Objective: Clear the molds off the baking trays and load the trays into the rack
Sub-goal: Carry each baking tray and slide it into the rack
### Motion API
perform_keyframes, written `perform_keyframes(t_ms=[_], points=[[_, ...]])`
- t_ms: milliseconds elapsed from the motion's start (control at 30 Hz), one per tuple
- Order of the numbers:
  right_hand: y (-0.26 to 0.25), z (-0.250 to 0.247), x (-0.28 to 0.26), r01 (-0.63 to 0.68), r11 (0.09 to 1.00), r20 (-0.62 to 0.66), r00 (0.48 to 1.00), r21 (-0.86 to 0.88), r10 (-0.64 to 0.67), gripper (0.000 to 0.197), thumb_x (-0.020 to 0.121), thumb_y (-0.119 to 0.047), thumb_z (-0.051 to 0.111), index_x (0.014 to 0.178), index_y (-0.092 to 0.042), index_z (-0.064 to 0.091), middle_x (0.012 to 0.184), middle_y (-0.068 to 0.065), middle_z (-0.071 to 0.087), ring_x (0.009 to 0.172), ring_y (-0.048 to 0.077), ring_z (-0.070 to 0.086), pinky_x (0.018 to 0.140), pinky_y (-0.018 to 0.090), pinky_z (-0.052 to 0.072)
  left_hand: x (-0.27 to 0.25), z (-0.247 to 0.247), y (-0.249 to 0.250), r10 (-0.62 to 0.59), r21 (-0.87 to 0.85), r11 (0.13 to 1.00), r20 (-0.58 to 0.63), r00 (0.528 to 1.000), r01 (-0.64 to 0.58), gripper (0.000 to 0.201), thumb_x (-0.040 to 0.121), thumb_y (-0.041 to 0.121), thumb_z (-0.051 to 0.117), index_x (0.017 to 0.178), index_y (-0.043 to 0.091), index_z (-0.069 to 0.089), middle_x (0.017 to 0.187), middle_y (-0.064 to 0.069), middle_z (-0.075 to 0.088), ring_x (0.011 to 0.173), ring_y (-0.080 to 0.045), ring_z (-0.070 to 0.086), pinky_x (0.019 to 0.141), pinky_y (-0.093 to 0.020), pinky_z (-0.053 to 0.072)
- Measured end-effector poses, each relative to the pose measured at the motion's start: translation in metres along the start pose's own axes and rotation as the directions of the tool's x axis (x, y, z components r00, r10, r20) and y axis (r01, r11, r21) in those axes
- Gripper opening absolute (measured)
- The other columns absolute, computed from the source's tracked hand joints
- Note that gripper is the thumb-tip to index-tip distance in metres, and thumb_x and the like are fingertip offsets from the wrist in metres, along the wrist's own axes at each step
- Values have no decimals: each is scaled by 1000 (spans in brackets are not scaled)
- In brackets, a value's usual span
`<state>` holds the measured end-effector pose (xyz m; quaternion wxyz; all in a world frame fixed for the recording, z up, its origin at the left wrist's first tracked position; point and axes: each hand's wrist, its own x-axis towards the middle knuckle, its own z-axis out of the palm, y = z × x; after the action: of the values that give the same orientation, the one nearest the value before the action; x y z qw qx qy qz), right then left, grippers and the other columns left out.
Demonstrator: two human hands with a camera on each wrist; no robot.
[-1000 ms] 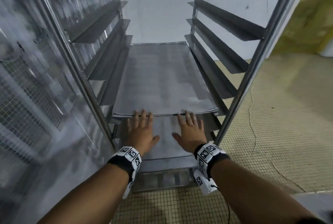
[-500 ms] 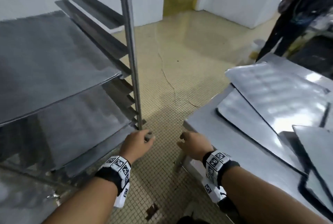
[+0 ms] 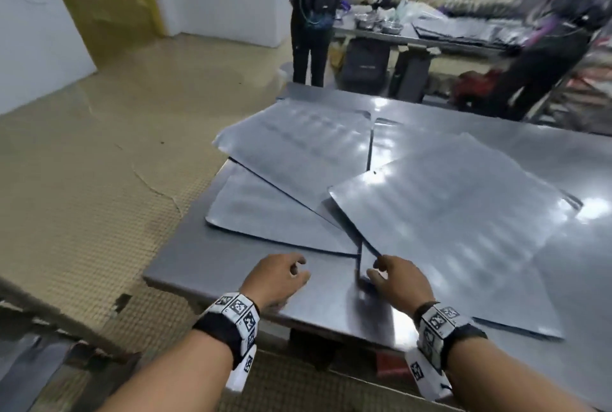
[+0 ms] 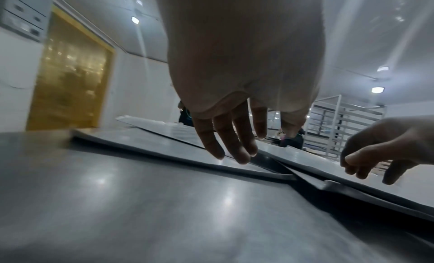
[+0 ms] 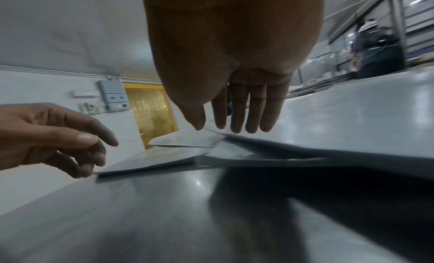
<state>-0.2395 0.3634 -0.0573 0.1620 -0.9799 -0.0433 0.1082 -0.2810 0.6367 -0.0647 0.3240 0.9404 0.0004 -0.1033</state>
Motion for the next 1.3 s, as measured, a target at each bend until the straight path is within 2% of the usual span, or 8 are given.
perform_keyframes(t_ms=[200, 333, 467, 633, 800, 1000, 1233, 1300], points=[[106, -17, -1, -49, 999, 66, 997, 7, 49, 29, 86, -56, 59, 99, -31, 67, 98, -8, 61, 93, 16, 62, 77, 33, 49, 66, 65, 77, 77, 44, 996, 114, 990, -83, 38, 89, 49, 61, 120, 28, 66, 102, 9, 68, 91, -10, 64, 83, -29, 52], [129, -10, -1, 17, 997, 80, 997, 72, -23, 31, 84, -64, 60, 94, -34, 64, 90, -12, 55, 83, 9, 56, 70, 27, 45, 84, 97, 101, 92, 97, 989, 173, 981, -110, 26, 85, 51, 65, 93, 27, 71, 93, 7, 65, 86, -12, 62, 81, -32, 51], [128, -1, 3, 79, 992, 65, 994, 101, -86, 29, 83, -59, 59, 99, -36, 64, 90, -12, 56, 80, 6, 54, 68, 24, 42, 87, 111, 104, 71, 67, 994, 152, 986, -82, 23, 82, 50, 71, 74, 31, 63, 90, 6, 55, 82, -12, 58, 78, -28, 46], [126, 12, 5, 102, 987, 16, 994, 122, -105, 26, 93, -48, 50, 113, -41, 66, 93, -12, 58, 88, 8, 60, 72, 28, 47, 86, 117, 102, 56, 30, 998, 83, 995, -58, 27, 80, 48, 75, 75, 24, 65, 87, 5, 55, 79, -10, 57, 73, -28, 46], [126, 13, -1, 89, 991, 17, 996, 102, -91, 29, 96, -46, 52, 122, -40, 67, 90, -15, 50, 96, 13, 61, 70, 27, 37, 84, 125, 97, 39, -26, 999, 3, 999, -38, 26, 79, 46, 78, 79, 24, 63, 90, 5, 54, 81, -10, 55, 71, -27, 43], [148, 10, -30, -50, 993, -42, 998, 107, 54, 29, 98, -45, 53, 122, -41, 68, 101, -13, 60, 95, 13, 62, 75, 28, 48, 78, 131, 94, 47, -74, 996, -51, 998, -50, 27, 82, 43, 76, 85, 19, 64, 95, 2, 54, 84, -15, 56, 72, -28, 43], [199, -6, -70, -247, 956, -119, 956, 160, 267, 23, 96, -38, 62, 113, -31, 75, 104, -6, 63, 99, 16, 60, 82, 33, 51, 69, 135, 95, 63, -89, 993, -92, 994, -71, 27, 87, 40, 73, 90, 16, 61, 99, 2, 52, 82, -11, 51, 63, -24, 37], [211, -12, -76, -295, 939, -124, 940, 179, 319, 22, 95, -37, 63, 111, -28, 75, 102, -6, 63, 97, 17, 62, 80, 32, 50, 67, 136, 97, 73, -98, 992, -88, 993, -82, 27, 87, 39, 74, 91, 17, 60, 101, 1, 52, 83, -12, 52, 66, -26, 38]])
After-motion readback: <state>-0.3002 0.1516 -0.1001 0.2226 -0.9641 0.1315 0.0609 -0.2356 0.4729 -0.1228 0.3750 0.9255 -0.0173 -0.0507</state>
